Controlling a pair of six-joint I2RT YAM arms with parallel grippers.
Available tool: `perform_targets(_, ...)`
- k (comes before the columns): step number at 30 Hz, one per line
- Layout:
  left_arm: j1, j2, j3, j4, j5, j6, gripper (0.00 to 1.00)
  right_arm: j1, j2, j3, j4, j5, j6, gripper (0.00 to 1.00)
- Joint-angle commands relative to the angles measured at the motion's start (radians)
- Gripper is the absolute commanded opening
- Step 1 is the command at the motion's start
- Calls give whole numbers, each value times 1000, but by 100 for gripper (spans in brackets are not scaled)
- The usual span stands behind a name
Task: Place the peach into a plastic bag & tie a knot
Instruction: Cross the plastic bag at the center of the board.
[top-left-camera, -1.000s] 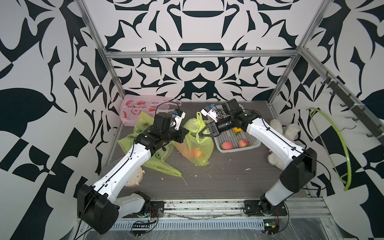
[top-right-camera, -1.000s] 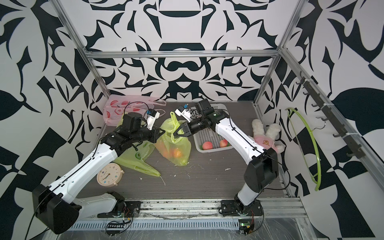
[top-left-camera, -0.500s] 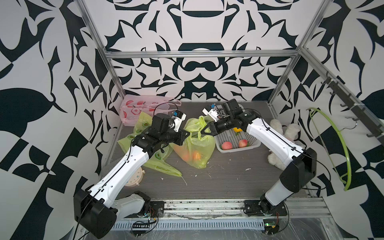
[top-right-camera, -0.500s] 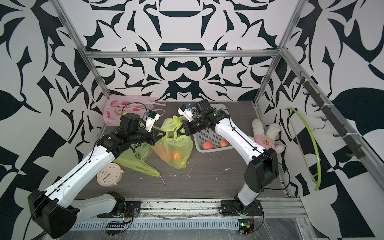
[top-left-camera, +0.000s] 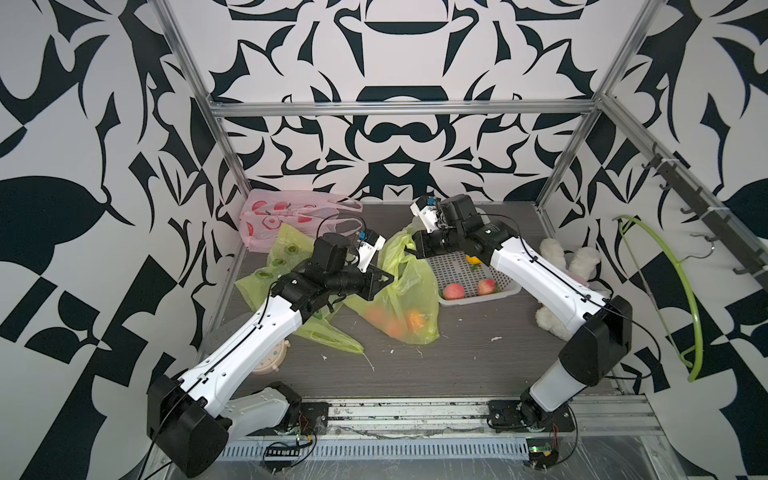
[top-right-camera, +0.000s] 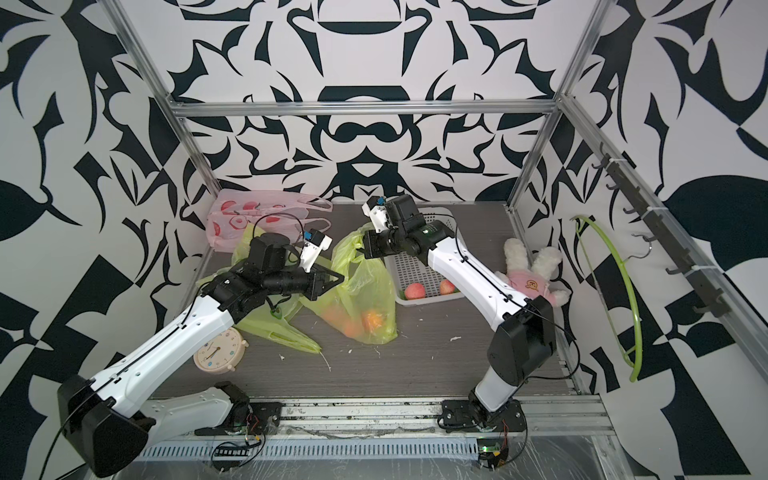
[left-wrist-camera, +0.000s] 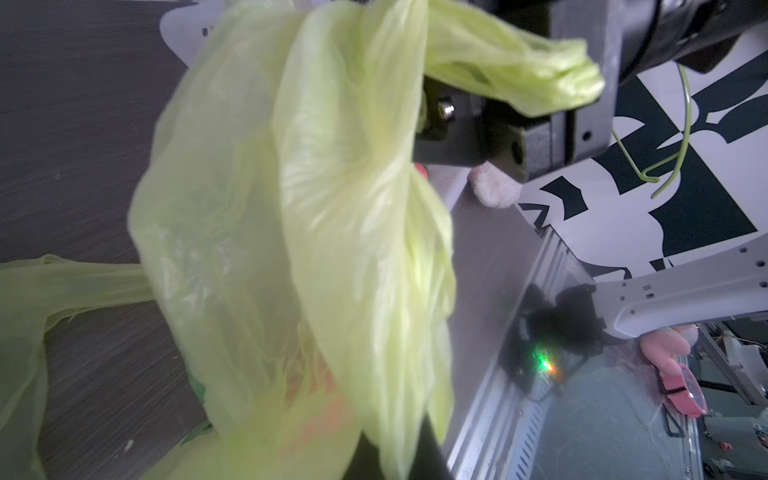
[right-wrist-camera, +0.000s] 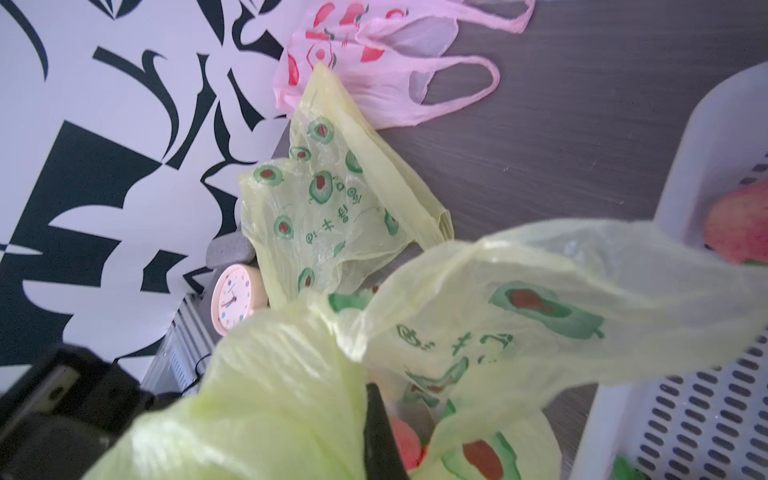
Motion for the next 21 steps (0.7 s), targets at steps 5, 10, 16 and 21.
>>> perform_targets(5, -33, -27, -51, 140, -6, -63, 0, 59, -22, 53, 158, 188, 37, 0)
perform_targets(10, -33, -71, -35, 34, -125, -25, 12, 59, -38, 34, 191, 57, -15, 0)
perform_targets(16, -27, -103, 66, -244, -277, 109, 60, 60, -1, 117, 38, -127, -128, 0)
perform_targets(21, -22, -96, 134, -378, -351, 223, 77, 59, 18, 160, -56, -216, -202, 0)
